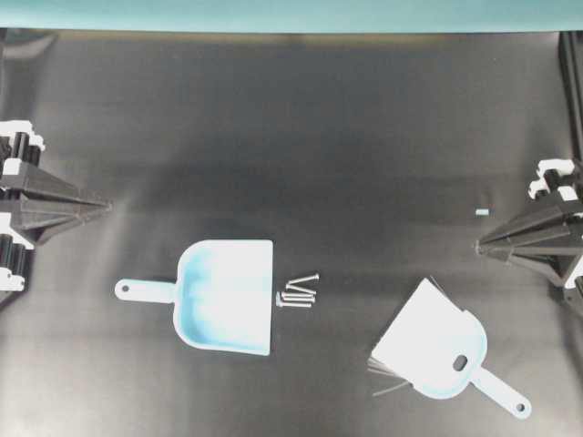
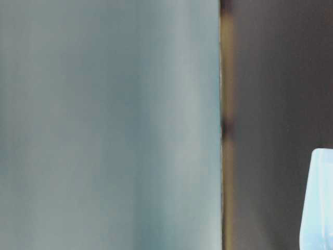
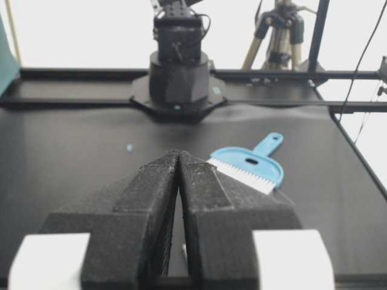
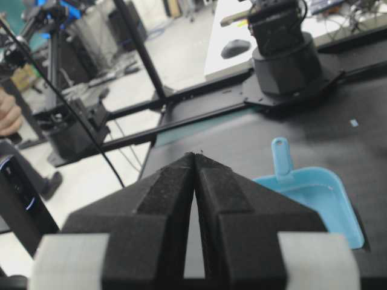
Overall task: Hold the dustpan with the left arm, while a human hand uses a hand brush to gather screws into the dustpan.
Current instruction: 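Move the left gripper toward the light-blue dustpan handle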
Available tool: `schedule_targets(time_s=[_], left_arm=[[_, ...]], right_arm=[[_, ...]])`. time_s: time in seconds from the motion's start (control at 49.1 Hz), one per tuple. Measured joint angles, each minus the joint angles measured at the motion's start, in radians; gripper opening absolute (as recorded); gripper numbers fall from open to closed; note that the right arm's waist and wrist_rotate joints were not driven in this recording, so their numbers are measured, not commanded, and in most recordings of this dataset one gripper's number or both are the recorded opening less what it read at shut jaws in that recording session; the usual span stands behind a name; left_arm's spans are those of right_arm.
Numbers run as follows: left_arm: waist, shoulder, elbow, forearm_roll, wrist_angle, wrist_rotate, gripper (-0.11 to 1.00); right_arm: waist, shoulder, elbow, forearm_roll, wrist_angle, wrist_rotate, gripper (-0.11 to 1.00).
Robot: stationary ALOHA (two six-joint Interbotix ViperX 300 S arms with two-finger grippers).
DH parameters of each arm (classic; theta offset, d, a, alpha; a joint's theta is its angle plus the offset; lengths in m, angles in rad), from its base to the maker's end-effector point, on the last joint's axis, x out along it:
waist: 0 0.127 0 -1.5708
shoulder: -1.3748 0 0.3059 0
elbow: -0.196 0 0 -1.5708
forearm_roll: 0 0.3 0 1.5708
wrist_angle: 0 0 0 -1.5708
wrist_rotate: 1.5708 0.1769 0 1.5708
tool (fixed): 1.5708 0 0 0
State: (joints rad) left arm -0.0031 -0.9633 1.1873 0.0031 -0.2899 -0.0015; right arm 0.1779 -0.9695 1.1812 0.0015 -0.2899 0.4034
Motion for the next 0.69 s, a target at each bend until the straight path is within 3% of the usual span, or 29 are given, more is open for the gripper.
schedule_targets(time_s=[0.102,0.387,0.693], left_arm=[[-0.012,0.017,-0.015,0.026,0.028,0.006,0.00],[-0.058,0.155,-0.058,0.038,0.233,-0.005,0.00],[-0.078,0.416,-0.146,0.038,0.431,-0.038,0.00]], right_arm=[[0.000,-0.003,0.000,0.000,0.017,0.002,0.00],[0.000,-0.038,0.012,0.000,0.314,0.002,0.00],[0.000,-0.126,0.110,-0.002,0.387,0.002,0.00]])
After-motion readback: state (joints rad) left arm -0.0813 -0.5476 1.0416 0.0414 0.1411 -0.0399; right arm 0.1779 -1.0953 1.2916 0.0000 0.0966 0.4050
